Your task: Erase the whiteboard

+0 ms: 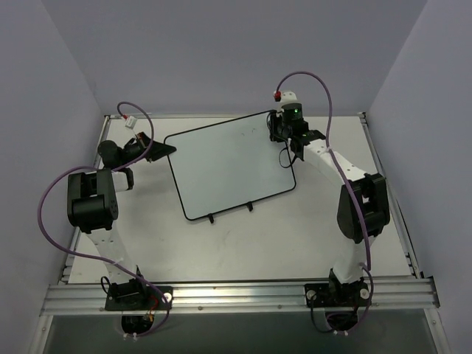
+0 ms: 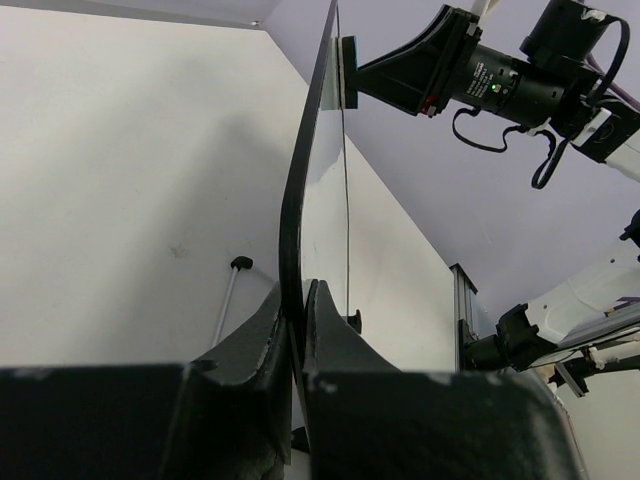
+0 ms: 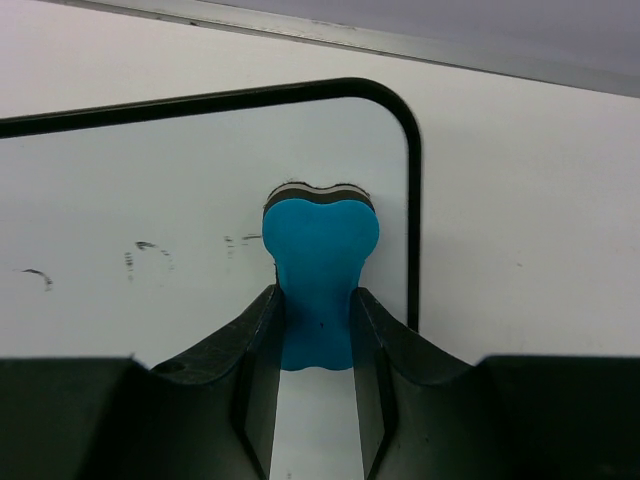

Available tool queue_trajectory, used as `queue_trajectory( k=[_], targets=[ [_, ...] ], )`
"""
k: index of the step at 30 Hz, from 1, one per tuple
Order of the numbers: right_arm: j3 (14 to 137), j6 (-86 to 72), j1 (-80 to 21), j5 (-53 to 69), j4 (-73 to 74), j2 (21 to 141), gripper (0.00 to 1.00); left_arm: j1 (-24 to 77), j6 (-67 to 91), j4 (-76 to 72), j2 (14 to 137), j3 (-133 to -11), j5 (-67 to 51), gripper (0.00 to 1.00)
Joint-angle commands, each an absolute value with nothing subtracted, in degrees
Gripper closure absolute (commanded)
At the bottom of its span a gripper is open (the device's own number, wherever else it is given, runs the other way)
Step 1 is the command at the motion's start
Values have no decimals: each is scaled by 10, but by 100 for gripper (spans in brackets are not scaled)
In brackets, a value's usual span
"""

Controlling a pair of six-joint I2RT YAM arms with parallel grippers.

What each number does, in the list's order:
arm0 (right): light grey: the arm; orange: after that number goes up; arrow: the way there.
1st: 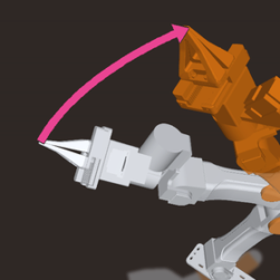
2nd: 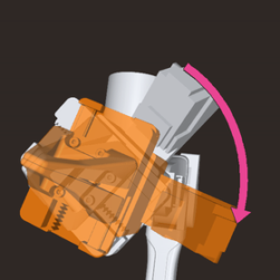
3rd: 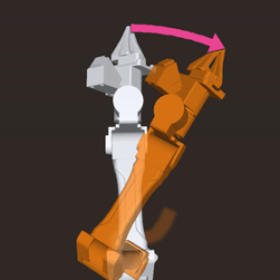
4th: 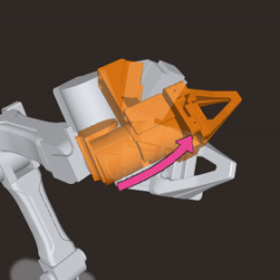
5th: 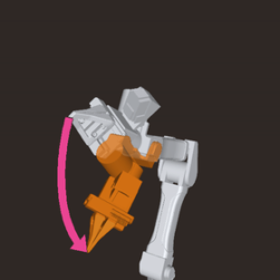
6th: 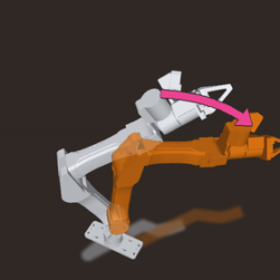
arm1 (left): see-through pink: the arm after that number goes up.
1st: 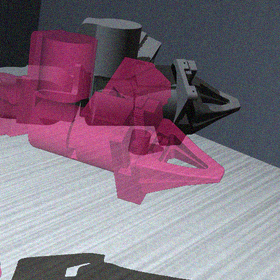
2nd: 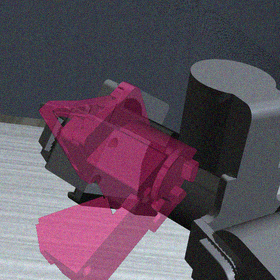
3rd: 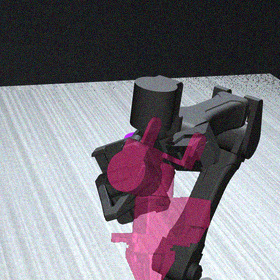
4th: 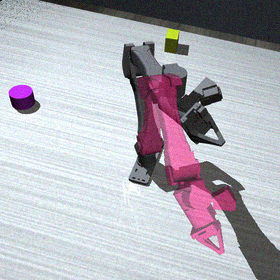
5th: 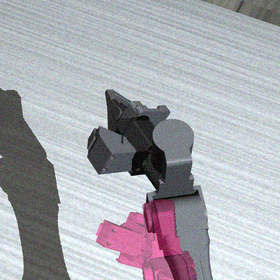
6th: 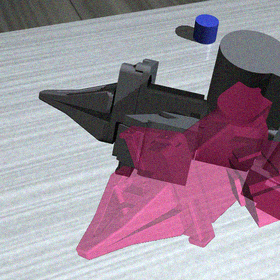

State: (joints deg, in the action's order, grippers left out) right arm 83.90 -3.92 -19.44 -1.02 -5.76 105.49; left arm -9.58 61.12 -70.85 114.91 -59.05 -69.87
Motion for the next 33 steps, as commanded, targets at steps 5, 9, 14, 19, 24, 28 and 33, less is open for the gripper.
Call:
queue_trajectory(
  k=[5, 9, 14, 19, 24, 28, 33],
  targets=[
    [911, -29, -273, 3, -14, 1087, 100, -104, 474, -812, 1125, -587, -725, 98],
    [913, -30, -306, 2, -12, 1091, 100, -105, 474, -811, 1126, -588, -725, 98],
    [907, -33, -313, -19, -17, 1089, 100, -105, 473, -811, 1127, -586, -723, 98],
    [921, -39, -274, -86, -2, 1099, 100, -105, 470, -810, 1129, -584, -722, 98],
    [914, -62, -222, -98, -2, 1097, 100, -105, 468, -808, 1122, -582, -722, 98],
    [899, -63, -196, -81, -2, 1085, 100, -105, 458, -798, 1117, -582, -722, 98],
    [794, -76, -219, -63, -44, 1043, 100, -108, 458, -798, 1114, -581, -722, 98]
  ],
)
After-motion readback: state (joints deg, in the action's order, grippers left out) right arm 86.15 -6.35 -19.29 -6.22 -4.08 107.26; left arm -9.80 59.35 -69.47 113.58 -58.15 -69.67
